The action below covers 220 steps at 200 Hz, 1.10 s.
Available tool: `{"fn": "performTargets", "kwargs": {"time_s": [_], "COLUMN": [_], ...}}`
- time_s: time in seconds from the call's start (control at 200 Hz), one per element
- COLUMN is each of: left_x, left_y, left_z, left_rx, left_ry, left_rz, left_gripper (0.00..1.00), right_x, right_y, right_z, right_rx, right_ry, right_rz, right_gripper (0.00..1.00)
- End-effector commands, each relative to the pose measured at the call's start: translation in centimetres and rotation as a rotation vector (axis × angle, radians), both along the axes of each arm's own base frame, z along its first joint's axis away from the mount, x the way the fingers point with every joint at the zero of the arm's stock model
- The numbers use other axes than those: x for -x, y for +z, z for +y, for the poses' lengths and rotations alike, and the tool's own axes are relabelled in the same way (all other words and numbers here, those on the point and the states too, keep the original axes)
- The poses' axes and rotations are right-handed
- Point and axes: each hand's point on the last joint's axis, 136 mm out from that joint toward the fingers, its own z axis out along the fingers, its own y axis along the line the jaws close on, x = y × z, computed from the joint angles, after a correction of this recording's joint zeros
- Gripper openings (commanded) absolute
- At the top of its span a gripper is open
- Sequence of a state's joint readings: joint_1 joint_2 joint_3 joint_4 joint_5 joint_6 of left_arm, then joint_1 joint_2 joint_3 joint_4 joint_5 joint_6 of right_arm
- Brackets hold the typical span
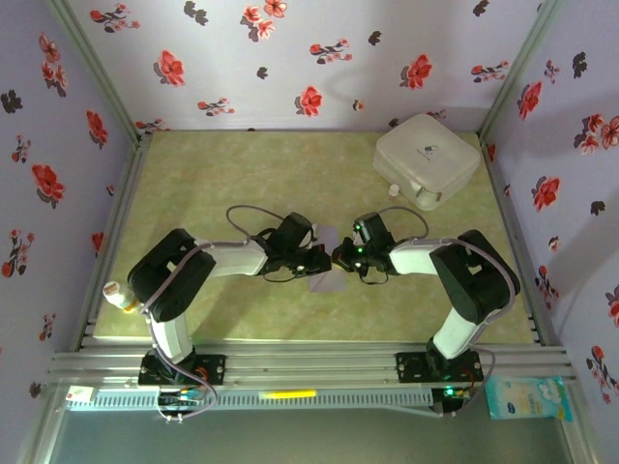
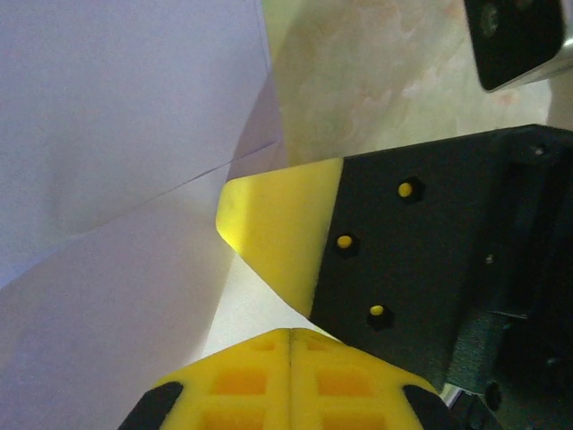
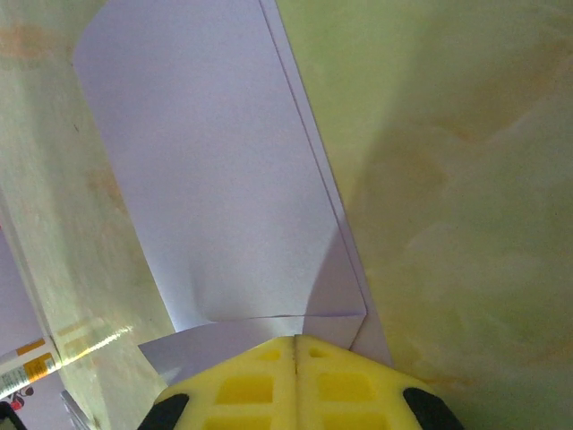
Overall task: Fold a paper plane with a square sheet of paper (pick it up from the middle)
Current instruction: Fold the triangle a second time at the center of the table.
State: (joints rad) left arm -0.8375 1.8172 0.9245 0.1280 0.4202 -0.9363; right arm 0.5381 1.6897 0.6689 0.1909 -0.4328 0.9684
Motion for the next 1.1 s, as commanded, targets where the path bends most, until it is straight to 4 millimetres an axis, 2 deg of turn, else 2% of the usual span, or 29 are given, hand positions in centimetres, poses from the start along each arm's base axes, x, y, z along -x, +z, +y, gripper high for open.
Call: {"fn": "performTargets", "kwargs": {"time_s": [0.0,0.175,0.425,0.86,1.095], "left_x": [0.4,1.0,3.2,6.0,7.9], "left_y": [-1.1,-3.0,-5.3,-5.2,-5.7], "left_z": [-0.1,0.7,2.8,5.5,7.7], "left_rx": [-0.041,-0.116,-0.184,-0.199,-0.214], "left_ry": [-0.022,-0.031,-0.034,-0.038,-0.024], "left_rz": [0.022,0.040,0.092,0.129,0.157], "left_gripper": [0.00,0.00,0.00,0.00,0.00], "right_x": [1.0,1.1,1.2,1.4,1.4], "right_y": [-2.7,-2.8,-3.2,-3.4,-3.3], "right_z": [-2.4,-2.5,-2.9,-3.4,-3.4], "right_rx": [0.111,0.114,0.138,0.173,0.175], "right_ry": [-0.054,-0.053,-0.057,-0.046,-0.044], "right_rz": [0.070,0.071,0.075,0.078,0.077], "right_gripper": [0.00,0.00,0.00,0.00,0.00]}}
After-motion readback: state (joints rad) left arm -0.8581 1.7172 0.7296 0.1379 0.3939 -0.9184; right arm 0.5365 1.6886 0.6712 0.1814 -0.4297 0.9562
